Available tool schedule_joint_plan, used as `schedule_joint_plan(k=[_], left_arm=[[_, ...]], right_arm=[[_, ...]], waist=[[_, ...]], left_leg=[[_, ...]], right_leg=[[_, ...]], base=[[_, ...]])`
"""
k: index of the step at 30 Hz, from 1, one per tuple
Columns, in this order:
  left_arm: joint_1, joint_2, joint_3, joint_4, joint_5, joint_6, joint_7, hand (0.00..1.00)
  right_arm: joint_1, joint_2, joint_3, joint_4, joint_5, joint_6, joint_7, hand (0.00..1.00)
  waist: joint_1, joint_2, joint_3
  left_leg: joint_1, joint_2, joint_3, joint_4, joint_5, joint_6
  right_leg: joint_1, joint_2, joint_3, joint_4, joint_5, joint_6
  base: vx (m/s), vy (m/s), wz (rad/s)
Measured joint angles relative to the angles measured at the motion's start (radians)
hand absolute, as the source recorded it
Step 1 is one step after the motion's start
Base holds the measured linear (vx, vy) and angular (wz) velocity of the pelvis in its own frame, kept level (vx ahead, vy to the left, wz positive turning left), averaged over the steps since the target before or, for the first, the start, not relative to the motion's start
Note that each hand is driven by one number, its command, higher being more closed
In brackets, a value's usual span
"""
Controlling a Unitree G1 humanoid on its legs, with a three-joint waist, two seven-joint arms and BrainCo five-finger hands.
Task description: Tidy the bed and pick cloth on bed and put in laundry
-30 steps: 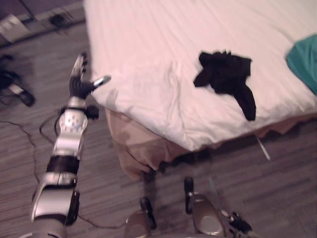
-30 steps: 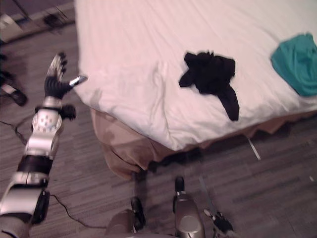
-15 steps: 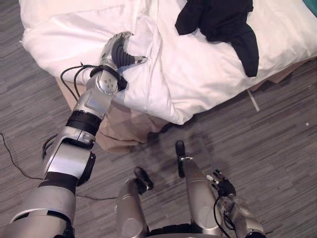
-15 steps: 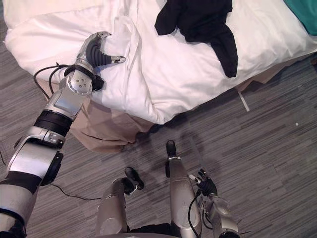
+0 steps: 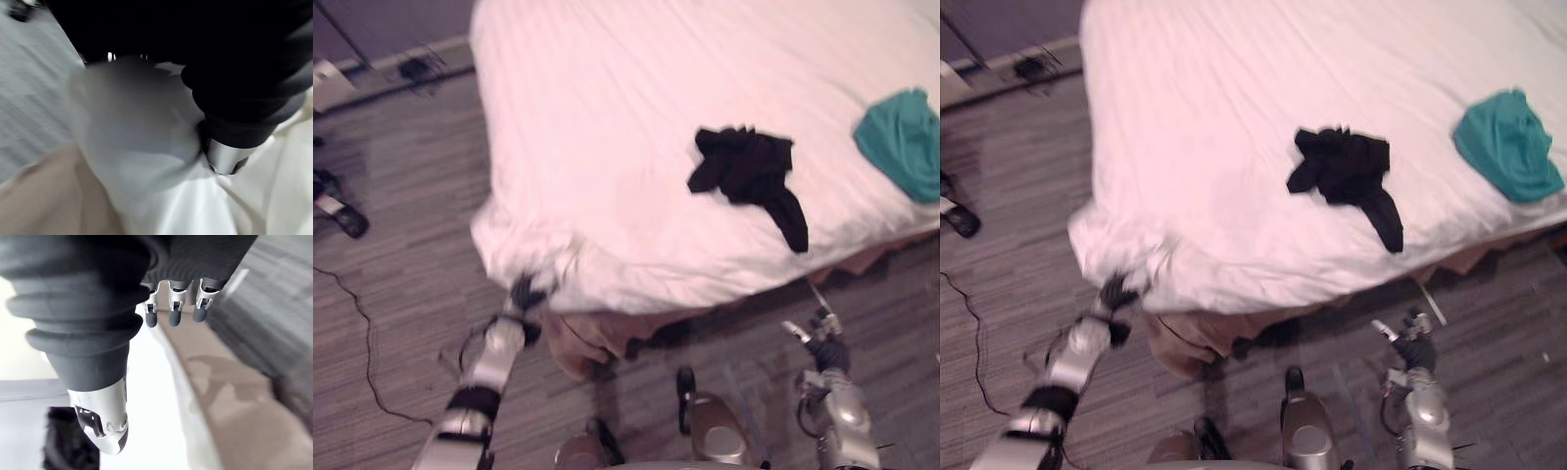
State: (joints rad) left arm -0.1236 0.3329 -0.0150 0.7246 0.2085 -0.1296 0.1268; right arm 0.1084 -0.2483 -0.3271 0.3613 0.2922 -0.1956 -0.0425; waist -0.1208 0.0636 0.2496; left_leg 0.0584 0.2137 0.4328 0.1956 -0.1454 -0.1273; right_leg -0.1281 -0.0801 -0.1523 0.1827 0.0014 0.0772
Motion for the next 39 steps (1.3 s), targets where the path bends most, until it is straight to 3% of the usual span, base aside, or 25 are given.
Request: schedule_joint_plan(k=[2,4,6,7,11,13,16,18,19,21,26,27,31,35,39], left_arm=[[0.098,-0.040,0.026,0.032,-0.014,-0.001,0.011,0.00],[0.186,-0.100,0.044,0.056,-0.043,-0.002,0.039,0.00],[0.225,-0.120,0.087,0.110,-0.064,0.008,0.051,0.00],[0.266,-0.125,0.121,0.138,-0.092,0.012,0.053,0.00],[0.343,-0.128,0.181,0.175,-0.154,0.014,0.049,0.00],[0.365,-0.136,0.207,0.192,-0.174,0.017,0.032,0.00],[0.357,-0.143,0.216,0.192,-0.180,0.017,0.005,0.00],[0.308,-0.143,0.214,0.192,-0.191,0.016,-0.004,0.00],[0.283,-0.144,0.213,0.192,-0.200,0.016,-0.009,0.00],[0.173,-0.145,0.200,0.190,-0.226,0.009,-0.014,0.00],[0.026,-0.162,0.091,0.191,-0.248,0.007,0.009,0.00],[-0.025,-0.172,0.053,0.193,-0.257,0.011,0.015,0.00],[-0.103,-0.197,-0.004,0.219,-0.259,0.018,0.030,0.00],[-0.135,-0.245,-0.019,0.210,-0.270,0.022,0.029,0.00],[-0.133,-0.254,-0.014,0.193,-0.277,-0.005,0.025,0.00]], right_arm=[[-0.030,-0.035,-0.017,-0.013,-0.041,0.000,0.002,0.00],[-0.076,-0.084,-0.008,-0.039,-0.115,0.009,0.008,0.00],[-0.131,-0.101,0.015,-0.083,-0.133,0.014,0.024,0.00],[-0.175,-0.134,0.059,-0.127,-0.150,0.022,0.033,1.00],[-0.313,-0.203,0.202,-0.181,-0.193,0.070,0.088,1.00],[-0.478,-0.223,0.351,-0.181,-0.182,0.129,0.162,1.00],[-0.640,-0.207,0.492,-0.178,-0.162,0.173,0.235,1.00],[-0.822,-0.138,0.603,-0.151,-0.129,0.199,0.259,1.00],[-0.870,-0.122,0.623,-0.132,-0.123,0.208,0.261,1.00],[-1.016,-0.070,0.685,-0.065,-0.113,0.249,0.257,1.00],[-1.062,0.013,0.739,0.051,-0.103,0.327,0.226,1.00],[-1.062,0.014,0.740,0.068,-0.103,0.372,0.213,1.00],[-1.063,0.029,0.752,0.161,-0.090,0.418,0.195,1.00],[-1.052,0.052,0.749,0.315,-0.071,0.438,0.194,1.00],[-0.944,0.031,0.714,0.562,-0.068,0.442,0.204,1.00]], waist=[[0.009,0.000,-0.032],[0.049,-0.007,-0.069],[0.051,-0.017,-0.076],[0.057,-0.020,-0.079],[0.096,-0.033,-0.085],[0.129,-0.048,-0.084],[0.181,-0.076,-0.070],[0.206,-0.104,-0.010],[0.217,-0.104,0.017],[0.258,-0.102,0.129],[0.274,-0.055,0.202],[0.272,-0.039,0.219],[0.272,-0.017,0.231],[0.274,0.034,0.256],[0.269,0.041,0.259]], left_leg=[[0.014,-0.009,-0.018,-0.029,0.014,-0.001],[0.031,-0.012,-0.027,-0.051,0.020,0.002],[0.038,-0.023,-0.047,-0.071,0.037,0.002],[0.043,-0.029,-0.057,-0.088,0.040,0.004],[0.042,-0.047,-0.085,-0.127,0.068,0.007],[0.027,-0.050,-0.118,-0.128,0.070,0.005],[-0.017,-0.046,-0.151,-0.108,0.070,0.010],[-0.113,-0.036,-0.192,-0.034,0.072,0.008],[-0.140,-0.032,-0.200,-0.013,0.072,0.008],[-0.243,-0.031,-0.226,0.048,0.077,0.015],[-0.434,-0.073,-0.257,0.115,0.095,0.050],[-0.493,-0.087,-0.264,0.146,0.099,0.060],[-0.592,-0.097,-0.264,0.211,0.084,0.081],[-0.653,-0.099,-0.258,0.278,0.054,0.094],[-0.673,-0.089,-0.257,0.302,0.041,0.095]], right_leg=[[0.040,0.000,-0.014,-0.059,0.022,0.005],[0.094,0.009,-0.027,-0.148,0.065,0.006],[0.129,0.009,-0.039,-0.202,0.092,0.007],[0.145,0.009,-0.042,-0.237,0.111,0.008],[0.161,0.009,-0.070,-0.283,0.141,0.010],[0.158,0.007,-0.088,-0.286,0.142,0.012],[0.142,0.002,-0.101,-0.283,0.143,0.003],[0.082,0.001,-0.136,-0.252,0.157,-0.011],[0.056,-0.001,-0.141,-0.229,0.156,-0.017],[-0.040,-0.017,-0.154,-0.149,0.147,-0.029],[-0.248,-0.082,-0.176,-0.001,0.124,-0.027],[-0.317,-0.109,-0.175,0.065,0.113,-0.037],[-0.432,-0.146,-0.165,0.167,0.080,-0.039],[-0.516,-0.183,-0.144,0.287,0.011,-0.028],[-0.539,-0.187,-0.145,0.326,-0.020,-0.018]], base=[[0.05,0.027,0.20],[0.01,0.030,0.19],[-0.04,-0.010,0.20],[-0.07,-0.009,0.17],[-0.10,-0.029,0.15],[-0.14,-0.017,0.23],[-0.14,0.003,0.25],[-0.15,-0.022,0.39],[-0.21,-0.007,0.38],[-0.24,0.026,0.26],[-0.14,0.060,0.28],[-0.09,0.115,0.26],[-0.05,0.058,0.14],[-0.06,-0.010,0.08],[0.00,-0.042,0.01]])
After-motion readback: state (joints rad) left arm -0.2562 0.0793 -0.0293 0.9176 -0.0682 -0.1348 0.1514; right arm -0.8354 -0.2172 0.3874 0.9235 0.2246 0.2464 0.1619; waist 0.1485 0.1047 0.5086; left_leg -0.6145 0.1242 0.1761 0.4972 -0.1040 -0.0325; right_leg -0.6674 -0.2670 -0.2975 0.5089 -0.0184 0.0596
